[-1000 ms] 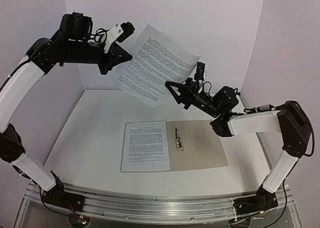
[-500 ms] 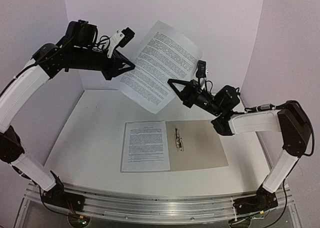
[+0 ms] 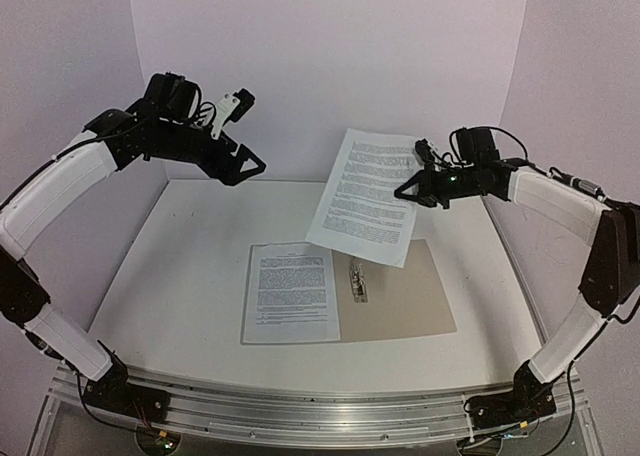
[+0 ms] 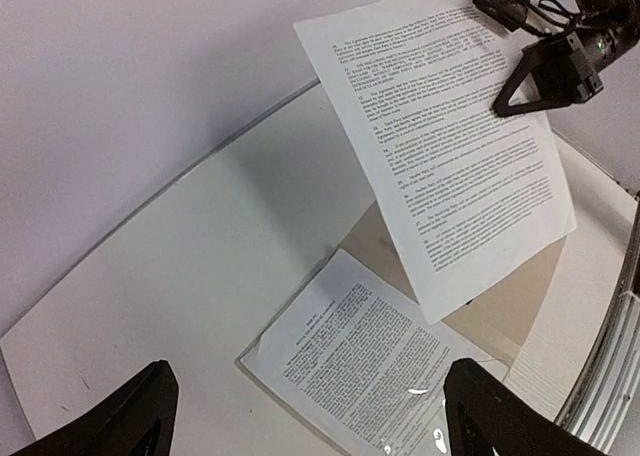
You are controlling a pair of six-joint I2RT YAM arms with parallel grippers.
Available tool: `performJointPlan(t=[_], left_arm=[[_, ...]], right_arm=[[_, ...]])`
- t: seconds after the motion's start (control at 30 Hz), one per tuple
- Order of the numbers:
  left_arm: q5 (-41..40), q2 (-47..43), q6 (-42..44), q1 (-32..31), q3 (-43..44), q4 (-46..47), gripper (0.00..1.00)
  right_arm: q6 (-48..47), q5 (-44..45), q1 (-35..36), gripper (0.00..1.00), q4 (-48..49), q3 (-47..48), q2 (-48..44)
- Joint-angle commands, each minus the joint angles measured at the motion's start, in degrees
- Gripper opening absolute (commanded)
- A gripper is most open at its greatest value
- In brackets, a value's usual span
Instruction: Put the files into the folder
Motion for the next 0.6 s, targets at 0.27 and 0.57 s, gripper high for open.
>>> performJointPlan(t=[0.27, 0.57], left_arm=[[9.58, 3.29, 1.95, -2.48, -21.12, 10.91, 0.92], [12.51, 6.91, 2.20, -2.48, -30.38, 17.92, 0.91]], right_arm=[[-25.47, -3.67, -9.99, 0.00, -53.35, 6.90, 6.88], [-31.14, -10.30, -10.65, 0.00, -50.98, 10.60, 16.47]])
